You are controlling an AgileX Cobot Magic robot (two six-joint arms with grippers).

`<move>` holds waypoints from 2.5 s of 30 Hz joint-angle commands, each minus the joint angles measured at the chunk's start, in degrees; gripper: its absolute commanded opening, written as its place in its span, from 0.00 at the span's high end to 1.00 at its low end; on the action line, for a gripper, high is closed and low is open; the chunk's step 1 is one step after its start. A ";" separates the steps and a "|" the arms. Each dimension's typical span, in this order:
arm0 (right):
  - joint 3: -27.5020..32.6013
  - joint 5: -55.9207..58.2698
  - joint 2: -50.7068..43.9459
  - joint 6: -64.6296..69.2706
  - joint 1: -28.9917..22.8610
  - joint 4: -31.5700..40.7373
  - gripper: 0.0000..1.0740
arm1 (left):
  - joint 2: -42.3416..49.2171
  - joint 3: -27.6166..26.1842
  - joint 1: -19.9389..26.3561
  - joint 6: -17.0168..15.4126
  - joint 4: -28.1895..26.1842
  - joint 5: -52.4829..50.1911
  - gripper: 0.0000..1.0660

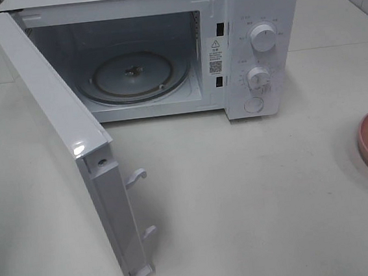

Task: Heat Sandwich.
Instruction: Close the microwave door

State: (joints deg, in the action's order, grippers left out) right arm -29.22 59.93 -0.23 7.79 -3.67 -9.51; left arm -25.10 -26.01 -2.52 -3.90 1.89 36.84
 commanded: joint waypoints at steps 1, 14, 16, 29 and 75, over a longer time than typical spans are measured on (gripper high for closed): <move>0.29 -0.17 -1.55 -0.23 0.34 -0.23 0.29 | -3.44 4.18 0.00 0.06 -0.17 -11.00 1.00; 0.29 -0.17 -1.55 -0.23 0.34 -0.23 0.29 | -19.08 13.18 0.00 0.06 0.17 -45.26 1.00; 0.29 -0.17 -1.55 -0.23 0.34 -0.23 0.29 | -22.40 13.24 0.00 0.06 0.34 -49.50 1.00; 0.29 -0.17 -1.55 -0.23 0.34 -0.23 0.29 | -45.26 13.18 0.00 -4.47 6.70 -76.43 1.00; 0.29 -0.17 -1.55 -0.23 0.34 -0.23 0.29 | -74.14 -10.31 -32.26 2.41 -5.79 -81.76 1.00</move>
State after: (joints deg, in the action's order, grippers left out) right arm -29.22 59.93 -0.23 7.79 -3.67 -9.51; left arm -98.78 -34.72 -33.92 -1.89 -2.69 -45.38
